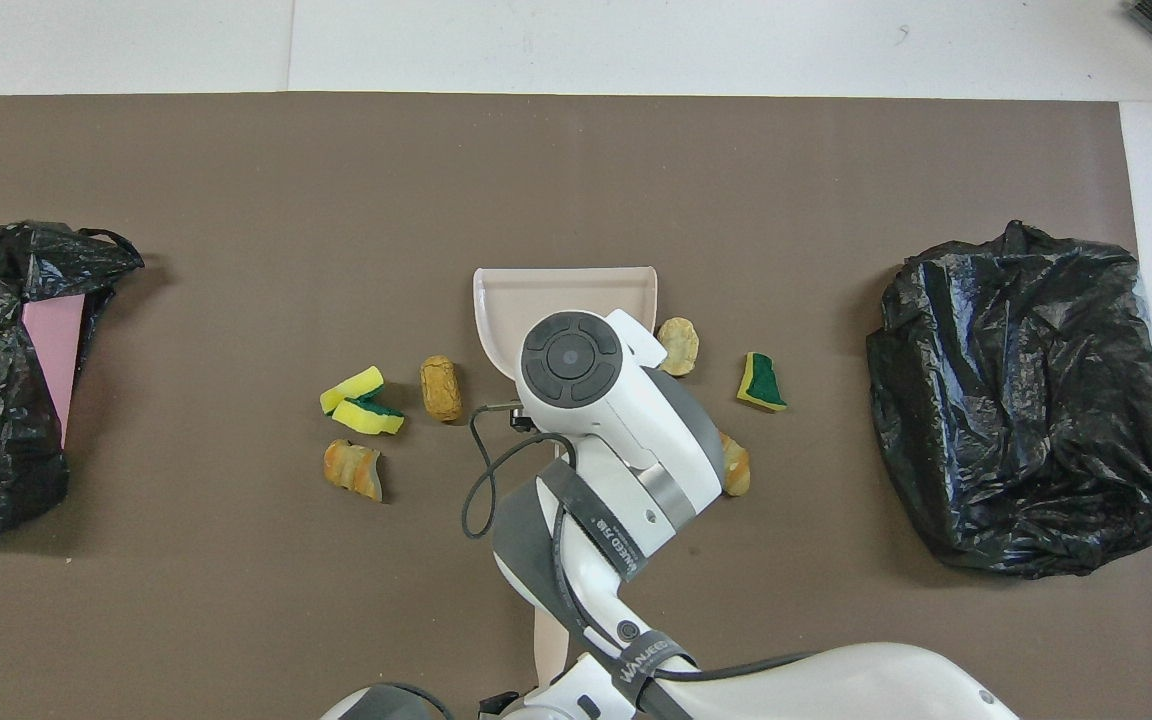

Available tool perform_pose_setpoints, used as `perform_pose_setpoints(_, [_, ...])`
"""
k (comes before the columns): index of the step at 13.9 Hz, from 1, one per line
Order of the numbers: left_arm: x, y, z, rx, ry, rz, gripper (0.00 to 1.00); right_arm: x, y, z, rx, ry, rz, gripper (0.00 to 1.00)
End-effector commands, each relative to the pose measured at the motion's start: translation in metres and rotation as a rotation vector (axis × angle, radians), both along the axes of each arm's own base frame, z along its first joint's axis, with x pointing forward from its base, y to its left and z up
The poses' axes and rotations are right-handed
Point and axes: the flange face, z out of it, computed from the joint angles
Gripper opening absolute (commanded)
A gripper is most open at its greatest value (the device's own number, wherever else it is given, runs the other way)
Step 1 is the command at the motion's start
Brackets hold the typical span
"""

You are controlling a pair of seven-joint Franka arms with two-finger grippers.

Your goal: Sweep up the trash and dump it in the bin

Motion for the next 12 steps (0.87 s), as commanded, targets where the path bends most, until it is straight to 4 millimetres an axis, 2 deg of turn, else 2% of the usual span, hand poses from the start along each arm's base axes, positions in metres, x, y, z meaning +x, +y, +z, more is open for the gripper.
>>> perform_pose_setpoints(1, [0.012,0.031,0.026,0.028,-0.004,0.047,0.0,-0.004,-0.002,0.0,0.03,0.001,-0.014,0.72])
perform_pose_setpoints(3, [0.032,0.051,0.035,0.04,0.003,0.1,0.0,-0.005,-0.001,0.001,0.032,0.0,-0.015,0.56])
perform_pose_setpoints(4, [0.039,0.057,0.038,0.039,0.002,0.12,0.0,-0.004,-0.001,0.002,0.034,-0.004,-0.013,0.41])
perform_pose_setpoints(6, [0.059,0.072,0.043,0.067,-0.026,0.142,0.0,-0.003,0.001,0.004,0.036,-0.007,-0.019,0.29])
perform_pose_setpoints(8, [0.073,0.085,0.045,0.075,-0.038,0.174,0.0,-0.002,0.002,0.009,0.03,-0.021,-0.004,0.11])
perform_pose_setpoints(12, [0.121,0.123,0.057,0.063,-0.059,0.287,0.0,-0.003,-0.014,0.059,0.026,-0.088,0.193,0.0])
